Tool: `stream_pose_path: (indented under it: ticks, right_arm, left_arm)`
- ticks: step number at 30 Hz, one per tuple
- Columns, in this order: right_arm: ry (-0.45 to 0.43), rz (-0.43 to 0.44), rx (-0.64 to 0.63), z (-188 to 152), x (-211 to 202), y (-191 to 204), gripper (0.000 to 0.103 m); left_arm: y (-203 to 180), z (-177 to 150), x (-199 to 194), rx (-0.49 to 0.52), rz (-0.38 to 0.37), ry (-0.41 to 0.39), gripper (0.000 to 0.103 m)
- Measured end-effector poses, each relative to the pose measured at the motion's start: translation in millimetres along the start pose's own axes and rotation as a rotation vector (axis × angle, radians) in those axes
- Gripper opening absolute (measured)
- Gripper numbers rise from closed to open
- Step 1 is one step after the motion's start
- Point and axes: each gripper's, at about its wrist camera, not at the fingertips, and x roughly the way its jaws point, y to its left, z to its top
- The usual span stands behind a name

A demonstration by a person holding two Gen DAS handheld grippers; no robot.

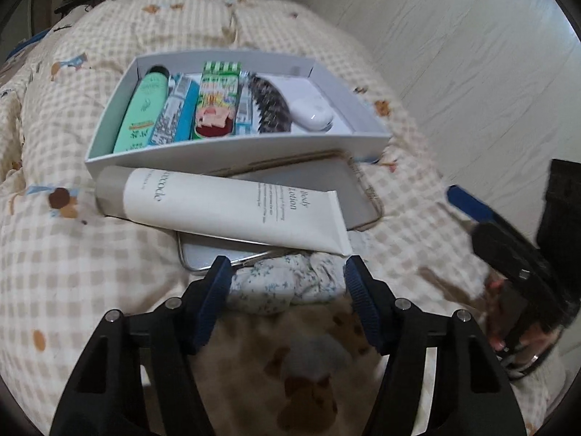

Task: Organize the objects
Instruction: 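Grasp the floral scrunchie with the left gripper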

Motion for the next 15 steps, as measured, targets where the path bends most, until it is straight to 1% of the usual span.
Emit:
stream_pose_path:
  ticks: [2, 5, 6, 7, 8, 9, 11, 13, 15]
  right_arm:
    - [0.003, 0.000, 0.003, 0.1, 1.1, -1.4, 0.103]
    - [0.008, -0.005, -0.007, 0.6, 2.3, 0.7, 0.103]
    - [0.008, -0.006, -0.010, 0.9, 2.7, 1.8, 0.103]
    - [0.008, -0.006, -0.012, 1.1, 3.3, 2.6, 0.103]
    - [0.008, -0.006, -0.012, 1.4, 3.6, 2.8, 0.103]
    - [0.008, -0.005, -0.010, 1.7, 3.9, 2.7, 0.103]
    - [0.010, -0.003, -0.006, 1.7, 4.8, 2.4, 0.103]
    - [0.012, -0.002, -0.002, 1.5, 5.3, 2.2, 0.103]
    - [0.011, -0.002, 0.000, 1.2, 5.3, 2.3, 0.103]
  left_arm:
    - [-9.0, -0.7, 9.4, 0.045, 0.049, 0.029, 0.067]
    - [-19.6, -5.4, 12.4, 0.096, 0.109, 0.014, 0.066]
    - [-22.0, -8.3, 12.2, 0.110, 0.130, 0.004, 0.063]
    - [-24.7, -11.6, 11.7, 0.128, 0.138, -0.002, 0.050]
    - [-26.2, -13.9, 11.1, 0.139, 0.124, 0.000, 0.035]
    - [-27.5, -16.9, 9.8, 0.144, 0.104, -0.003, 0.031]
    - [-28.4, -19.4, 7.0, 0.149, 0.107, -0.012, 0.021]
    - [-26.8, -21.6, 2.6, 0.141, 0.089, -0.021, 0.017]
    - [-23.3, -23.5, -5.9, 0.119, 0.066, -0.058, 0.015]
